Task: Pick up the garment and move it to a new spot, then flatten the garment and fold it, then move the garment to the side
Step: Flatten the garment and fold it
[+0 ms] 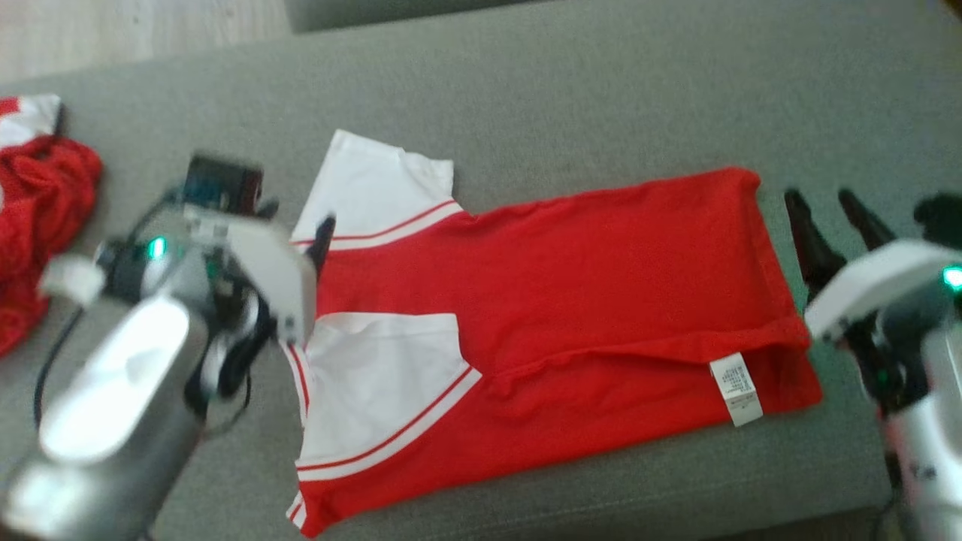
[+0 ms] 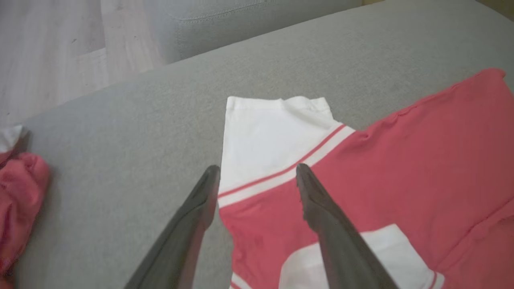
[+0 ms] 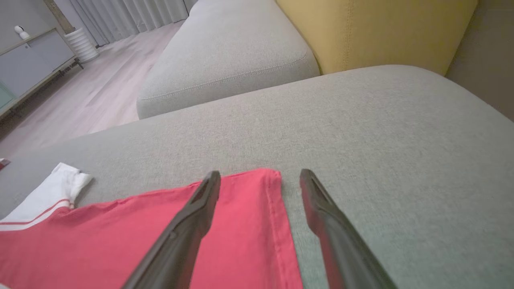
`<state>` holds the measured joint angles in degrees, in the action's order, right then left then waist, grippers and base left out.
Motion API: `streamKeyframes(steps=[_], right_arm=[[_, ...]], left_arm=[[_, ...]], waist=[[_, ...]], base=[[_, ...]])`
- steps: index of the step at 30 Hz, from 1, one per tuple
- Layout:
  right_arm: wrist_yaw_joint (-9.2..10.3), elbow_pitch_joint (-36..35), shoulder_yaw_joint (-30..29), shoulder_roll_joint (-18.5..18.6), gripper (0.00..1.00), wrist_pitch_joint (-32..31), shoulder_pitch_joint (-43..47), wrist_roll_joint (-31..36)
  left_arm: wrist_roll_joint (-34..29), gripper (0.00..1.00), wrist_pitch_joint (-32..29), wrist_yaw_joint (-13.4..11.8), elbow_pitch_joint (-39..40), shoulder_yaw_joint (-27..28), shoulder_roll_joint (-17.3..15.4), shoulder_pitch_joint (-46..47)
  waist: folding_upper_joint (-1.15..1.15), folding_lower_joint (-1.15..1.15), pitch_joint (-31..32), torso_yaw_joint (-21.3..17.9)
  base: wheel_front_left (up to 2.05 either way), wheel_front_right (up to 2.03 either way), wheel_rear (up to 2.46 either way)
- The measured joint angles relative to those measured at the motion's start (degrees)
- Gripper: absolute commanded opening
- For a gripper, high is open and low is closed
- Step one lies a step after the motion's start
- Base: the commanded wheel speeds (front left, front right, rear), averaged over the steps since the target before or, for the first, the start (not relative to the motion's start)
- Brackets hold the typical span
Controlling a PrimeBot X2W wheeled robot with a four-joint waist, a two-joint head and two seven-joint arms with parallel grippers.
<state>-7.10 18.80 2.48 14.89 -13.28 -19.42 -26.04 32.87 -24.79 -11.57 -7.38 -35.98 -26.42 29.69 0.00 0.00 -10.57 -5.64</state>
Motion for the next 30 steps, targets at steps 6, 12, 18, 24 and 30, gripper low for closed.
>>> streamKeyframes(steps=[6,12,18,24,30], right_arm=[[0.00,8.6,3.8,0.8,1.00,-0.9,-9.4,-2.1],[0.00,16.4,11.4,3.7,1.00,-4.3,-18.2,-6.7],[0.00,20.9,18.3,4.7,1.00,-4.4,-24.3,-11.5],[0.00,23.1,24.5,5.3,1.00,-3.0,-26.3,-15.6],[0.00,25.0,29.4,5.8,1.00,-1.8,-29.2,-18.9]], left_arm=[[0.0,1.00,-2.2,5.6,-9.8,-1.1,3.3,11.7],[0.0,1.00,-5.2,10.8,-22.3,-2.8,5.7,22.1],[-0.1,1.00,-6.4,13.9,-32.8,-3.5,7.4,28.7],[0.2,1.00,-5.2,15.7,-40.5,-3.5,9.1,31.4],[1.0,1.00,-3.8,16.7,-45.3,-3.6,10.5,34.6]], waist=[[0.00,0.00,-4.3,-0.8],[0.00,0.00,-8.7,-1.6],[0.00,0.01,-11.8,-2.2],[0.00,0.01,-13.6,-3.0],[0.00,0.01,-14.7,-3.8]], base=[[0.00,0.00,0.00],[0.00,0.00,0.00],[0.00,0.00,0.00],[0.00,0.00,0.00],[0.00,0.00,0.00]])
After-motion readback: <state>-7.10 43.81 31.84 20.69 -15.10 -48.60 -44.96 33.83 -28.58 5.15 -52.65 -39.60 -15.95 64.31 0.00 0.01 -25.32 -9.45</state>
